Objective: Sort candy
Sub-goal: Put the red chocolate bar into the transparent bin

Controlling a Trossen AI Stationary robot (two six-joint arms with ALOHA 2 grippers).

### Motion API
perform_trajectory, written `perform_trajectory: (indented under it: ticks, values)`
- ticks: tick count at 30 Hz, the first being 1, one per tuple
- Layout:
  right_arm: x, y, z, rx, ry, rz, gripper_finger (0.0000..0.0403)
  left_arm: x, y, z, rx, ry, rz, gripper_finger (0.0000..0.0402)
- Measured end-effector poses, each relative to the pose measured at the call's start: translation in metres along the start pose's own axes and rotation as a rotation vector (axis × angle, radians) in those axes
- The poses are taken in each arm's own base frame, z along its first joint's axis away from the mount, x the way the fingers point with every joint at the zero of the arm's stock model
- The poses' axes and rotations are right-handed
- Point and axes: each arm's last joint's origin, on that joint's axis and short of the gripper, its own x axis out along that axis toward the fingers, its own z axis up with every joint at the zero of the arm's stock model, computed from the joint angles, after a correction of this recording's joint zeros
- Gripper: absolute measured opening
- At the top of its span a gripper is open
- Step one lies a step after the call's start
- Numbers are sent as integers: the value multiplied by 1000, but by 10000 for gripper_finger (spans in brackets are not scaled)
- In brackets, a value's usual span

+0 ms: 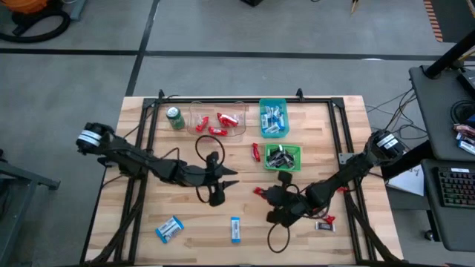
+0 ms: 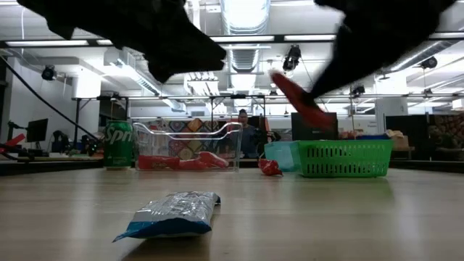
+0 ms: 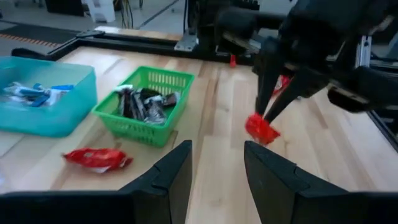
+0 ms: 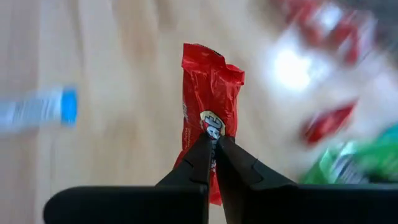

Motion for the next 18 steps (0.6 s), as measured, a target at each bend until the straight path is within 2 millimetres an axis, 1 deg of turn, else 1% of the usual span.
perform_trajectory:
  ticks: [4, 8, 15, 18]
  values:
    - [1, 2, 20, -2, -192, -61, 8, 14, -4, -8, -3, -63, -14, 129]
    - [4, 0, 34, 1, -284, -76, 8, 21, -6, -13, -6, -94, -21, 129]
    - [10, -9, 40, -14, -289, -111, 8, 21, -11, -13, 24, -73, -157, 129]
    - [11, -10, 40, -18, -288, -115, 8, 21, -11, -13, 13, -73, -157, 129]
